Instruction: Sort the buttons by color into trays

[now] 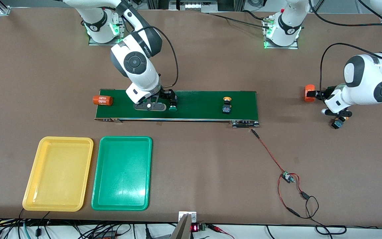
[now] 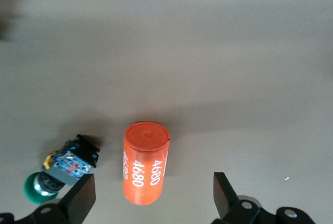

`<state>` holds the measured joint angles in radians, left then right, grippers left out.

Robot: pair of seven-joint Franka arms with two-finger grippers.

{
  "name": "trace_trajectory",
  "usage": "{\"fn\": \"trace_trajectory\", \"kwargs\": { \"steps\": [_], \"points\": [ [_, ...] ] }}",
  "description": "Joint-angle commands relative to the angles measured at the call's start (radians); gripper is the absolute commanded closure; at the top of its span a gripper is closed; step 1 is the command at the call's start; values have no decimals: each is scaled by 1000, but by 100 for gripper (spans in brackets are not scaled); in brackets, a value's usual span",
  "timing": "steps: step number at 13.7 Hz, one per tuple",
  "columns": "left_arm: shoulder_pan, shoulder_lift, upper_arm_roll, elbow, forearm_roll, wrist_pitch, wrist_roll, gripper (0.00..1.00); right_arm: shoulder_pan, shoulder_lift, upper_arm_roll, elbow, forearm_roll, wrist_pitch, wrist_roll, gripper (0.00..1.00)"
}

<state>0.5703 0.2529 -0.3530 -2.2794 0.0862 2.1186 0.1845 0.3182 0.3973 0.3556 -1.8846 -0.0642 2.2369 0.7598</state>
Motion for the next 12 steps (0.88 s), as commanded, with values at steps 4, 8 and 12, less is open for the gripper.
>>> {"fn": "trace_trajectory", "kwargs": {
  "steps": [4, 8, 12],
  "points": [
    [54, 5, -11, -146, 23, 198, 70, 0, 22, 5, -1, -16, -63, 52, 68, 0],
    [66, 28, -6, -146, 24, 236, 142, 0, 21, 8, -3, -16, -63, 53, 72, 0],
    [66, 49, -1, -147, 24, 236, 168, 35, 13, 24, -7, -14, -63, 53, 67, 0]
  ]
}}
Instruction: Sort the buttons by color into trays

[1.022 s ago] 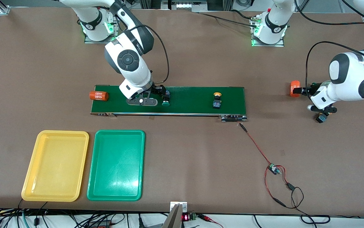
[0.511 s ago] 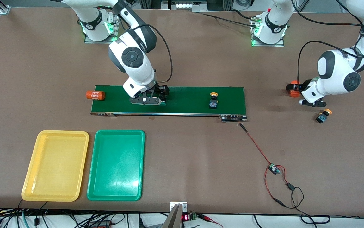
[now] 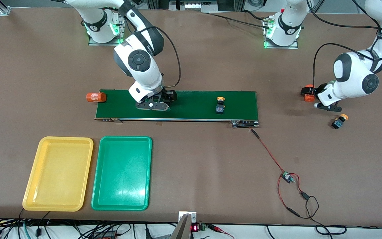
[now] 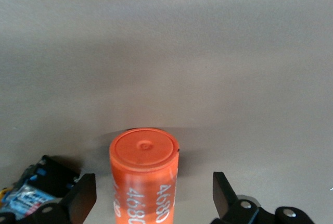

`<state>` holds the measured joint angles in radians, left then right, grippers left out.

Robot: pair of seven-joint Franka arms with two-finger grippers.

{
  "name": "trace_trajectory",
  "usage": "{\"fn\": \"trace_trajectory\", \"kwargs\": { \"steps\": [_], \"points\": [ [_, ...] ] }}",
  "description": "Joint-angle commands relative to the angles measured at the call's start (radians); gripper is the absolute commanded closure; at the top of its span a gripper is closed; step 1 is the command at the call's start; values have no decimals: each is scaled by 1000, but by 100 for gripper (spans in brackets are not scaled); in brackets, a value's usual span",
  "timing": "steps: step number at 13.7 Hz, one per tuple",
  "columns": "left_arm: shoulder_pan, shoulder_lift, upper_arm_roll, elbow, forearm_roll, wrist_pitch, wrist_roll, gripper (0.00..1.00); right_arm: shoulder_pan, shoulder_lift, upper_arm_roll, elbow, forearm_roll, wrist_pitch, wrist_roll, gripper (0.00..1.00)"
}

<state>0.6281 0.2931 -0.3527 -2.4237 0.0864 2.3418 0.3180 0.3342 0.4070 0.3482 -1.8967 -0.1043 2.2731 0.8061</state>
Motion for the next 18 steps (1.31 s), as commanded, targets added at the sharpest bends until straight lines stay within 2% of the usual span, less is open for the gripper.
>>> {"fn": "trace_trajectory", "kwargs": {
  "steps": [1, 4, 5, 8, 12, 14, 18],
  "points": [
    [15, 8, -2, -5, 26, 13, 58, 47, -3, 19, -8, -2, -23, 20, 18, 0],
    [35, 8, -2, -9, 26, 13, 73, 91, -1, 47, -23, -2, -28, 52, 12, 0],
    [33, 3, -3, -8, 26, 11, 73, 100, -1, 55, -26, -2, -28, 60, 8, 0],
    [12, -31, -8, 2, 29, 2, 76, 100, -1, 73, -35, -1, -28, 75, -5, 0],
    [-141, -77, -23, 61, 29, 1, 154, 100, -3, 95, -48, 2, -28, 91, -8, 0],
    [-220, -80, -31, 144, 29, -37, 208, 100, -7, 90, -55, 4, -22, 74, -88, 0],
    [-388, -74, -31, 308, 26, -130, 338, 100, -26, 55, -63, 10, -8, -58, -175, 0]
  ]
}}
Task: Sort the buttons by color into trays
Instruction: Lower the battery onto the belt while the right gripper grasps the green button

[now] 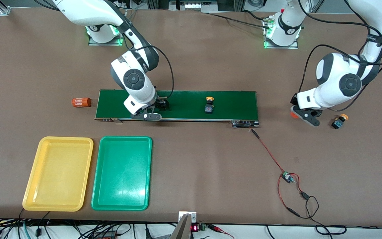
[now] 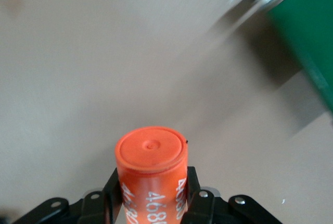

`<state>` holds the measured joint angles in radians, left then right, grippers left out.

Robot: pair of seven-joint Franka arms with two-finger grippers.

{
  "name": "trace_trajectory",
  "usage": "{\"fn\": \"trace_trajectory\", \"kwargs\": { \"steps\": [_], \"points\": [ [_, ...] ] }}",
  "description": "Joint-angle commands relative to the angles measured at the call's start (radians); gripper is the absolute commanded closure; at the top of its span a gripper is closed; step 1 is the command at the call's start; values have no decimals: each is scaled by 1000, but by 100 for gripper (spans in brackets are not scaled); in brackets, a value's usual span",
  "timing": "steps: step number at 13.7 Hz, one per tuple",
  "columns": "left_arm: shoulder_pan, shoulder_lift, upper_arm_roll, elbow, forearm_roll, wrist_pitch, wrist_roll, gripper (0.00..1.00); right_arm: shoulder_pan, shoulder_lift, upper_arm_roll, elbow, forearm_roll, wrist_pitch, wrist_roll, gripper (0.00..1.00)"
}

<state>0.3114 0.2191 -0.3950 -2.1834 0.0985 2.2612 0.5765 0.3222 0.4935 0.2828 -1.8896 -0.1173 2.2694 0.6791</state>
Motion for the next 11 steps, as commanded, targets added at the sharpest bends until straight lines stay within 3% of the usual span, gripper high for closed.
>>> {"fn": "trace_trajectory", "kwargs": {
  "steps": [1, 3, 6, 8, 11],
  "points": [
    [-128, 6, 11, 88, 9, -45, 124, 100, -23, -36, 3, 9, 30, -97, -82, 0],
    [-220, 28, 10, 96, 1, -38, 152, 100, -31, -56, 3, 49, 100, -204, -136, 0],
    [-328, 51, 2, 96, 1, -2, 163, 100, -45, -62, 3, 67, 119, -252, -138, 0],
    [-368, 86, 2, 96, 1, 53, 161, 100, -60, -133, -1, 6, 182, -251, -189, 0],
    [-411, 117, 4, 96, 7, 101, 163, 100, -144, -292, -5, -121, 183, -251, -265, 0]
  ]
}}
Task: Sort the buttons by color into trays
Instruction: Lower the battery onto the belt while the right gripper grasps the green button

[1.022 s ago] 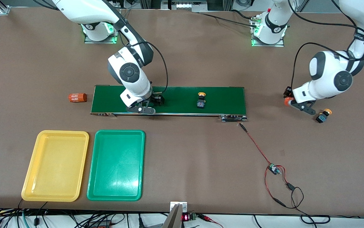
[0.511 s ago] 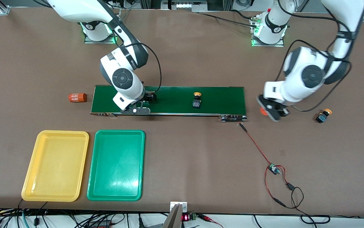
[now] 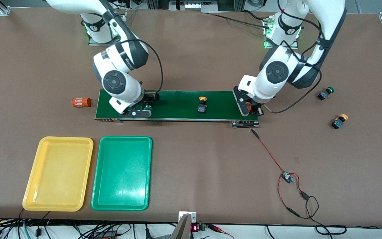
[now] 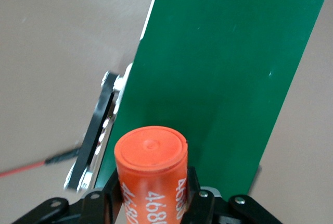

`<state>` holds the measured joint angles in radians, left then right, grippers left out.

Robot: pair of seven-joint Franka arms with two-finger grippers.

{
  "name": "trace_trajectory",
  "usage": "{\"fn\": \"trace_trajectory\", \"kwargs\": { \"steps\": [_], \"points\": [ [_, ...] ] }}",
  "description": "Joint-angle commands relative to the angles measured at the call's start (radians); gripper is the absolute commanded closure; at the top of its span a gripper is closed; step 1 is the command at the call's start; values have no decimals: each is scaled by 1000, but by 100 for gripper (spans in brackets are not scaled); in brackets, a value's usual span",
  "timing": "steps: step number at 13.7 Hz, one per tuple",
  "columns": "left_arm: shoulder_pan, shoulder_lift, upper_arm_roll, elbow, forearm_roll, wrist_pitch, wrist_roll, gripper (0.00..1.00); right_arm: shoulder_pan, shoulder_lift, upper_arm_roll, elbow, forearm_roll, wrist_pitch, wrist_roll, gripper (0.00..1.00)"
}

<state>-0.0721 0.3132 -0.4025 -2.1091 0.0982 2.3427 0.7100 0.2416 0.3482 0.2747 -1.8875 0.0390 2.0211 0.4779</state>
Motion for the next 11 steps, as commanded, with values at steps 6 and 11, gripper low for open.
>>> {"fn": "trace_trajectory", "kwargs": {
  "steps": [6, 11],
  "points": [
    [-92, 33, 11, 18, 17, 20, 34, 100, -284, -432, 3, -387, 27, 137, -355, 0],
    [-110, 30, 13, 15, 49, 20, 181, 100, -280, -468, 83, -576, 32, 338, -227, 0]
  ]
}}
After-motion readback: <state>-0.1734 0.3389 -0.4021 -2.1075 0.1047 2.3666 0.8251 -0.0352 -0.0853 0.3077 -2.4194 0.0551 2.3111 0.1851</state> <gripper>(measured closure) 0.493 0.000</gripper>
